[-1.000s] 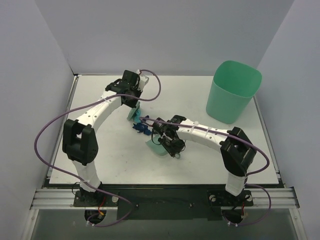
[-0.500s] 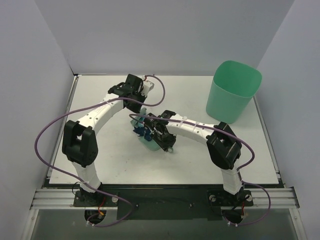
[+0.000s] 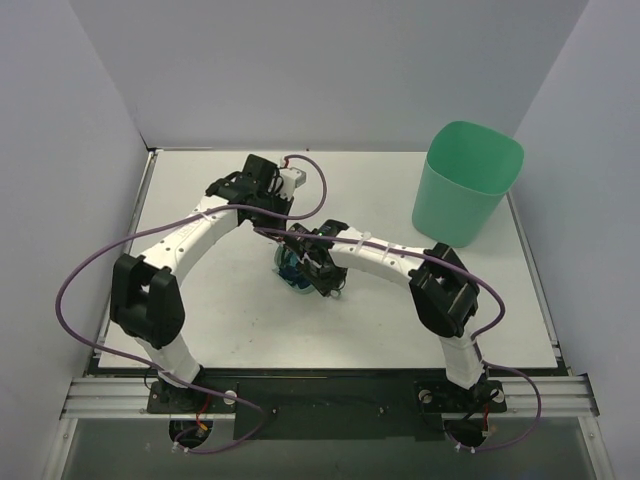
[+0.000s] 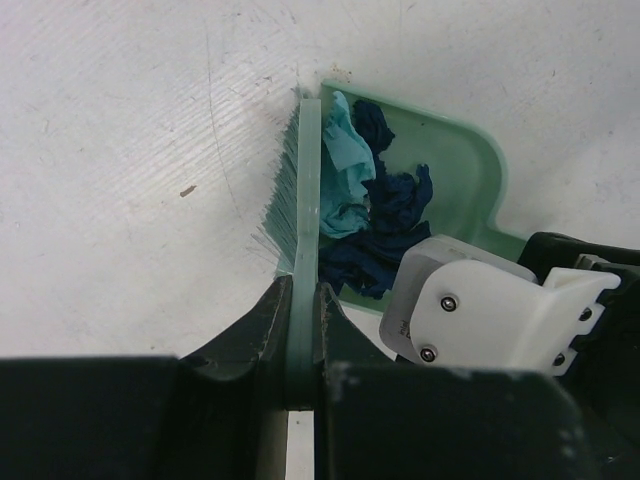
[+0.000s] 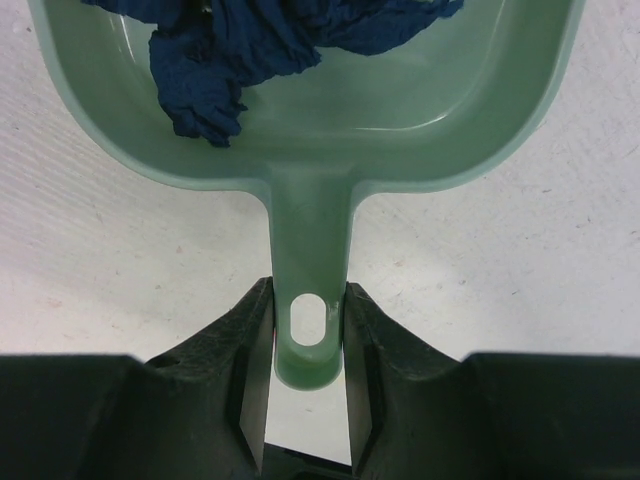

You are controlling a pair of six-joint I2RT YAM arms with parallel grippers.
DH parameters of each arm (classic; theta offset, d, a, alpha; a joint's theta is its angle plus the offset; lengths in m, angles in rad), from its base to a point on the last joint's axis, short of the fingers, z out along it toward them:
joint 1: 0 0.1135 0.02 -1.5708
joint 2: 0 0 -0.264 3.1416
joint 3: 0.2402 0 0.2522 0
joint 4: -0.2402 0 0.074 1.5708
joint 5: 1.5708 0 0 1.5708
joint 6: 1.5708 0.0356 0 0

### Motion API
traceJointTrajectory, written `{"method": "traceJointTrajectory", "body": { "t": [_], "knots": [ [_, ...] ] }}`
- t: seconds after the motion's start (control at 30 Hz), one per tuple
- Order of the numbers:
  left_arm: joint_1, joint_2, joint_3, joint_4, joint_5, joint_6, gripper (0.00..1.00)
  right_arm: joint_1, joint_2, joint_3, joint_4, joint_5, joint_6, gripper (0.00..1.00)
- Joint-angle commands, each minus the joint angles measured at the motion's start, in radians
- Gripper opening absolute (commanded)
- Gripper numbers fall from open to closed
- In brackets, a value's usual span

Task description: Sweep away the paper scraps from the table

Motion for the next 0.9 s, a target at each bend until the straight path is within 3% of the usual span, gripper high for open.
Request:
{"method": "traceJointTrajectory", "body": {
  "t": [0.0,0.53,0.87],
  "knots": [
    [-0.007,-0.059,-0.033,-0.044,0.049,-0.055,0.0,-0.001,-0.019,0.002,0.038,0.048,0.009,0.0],
    [0.0,-0.161,0.062,-0.061,-0.125,-0.182,0.0,0.002,-0.163,-0.191,0.194,0.089,0.052,0.0],
    [0.01,-0.184,0.158,-0.096,-0.133,-0.19,0.0,0.002,-0.201,-0.231,0.225,0.1,0.061,0.0]
  ]
}}
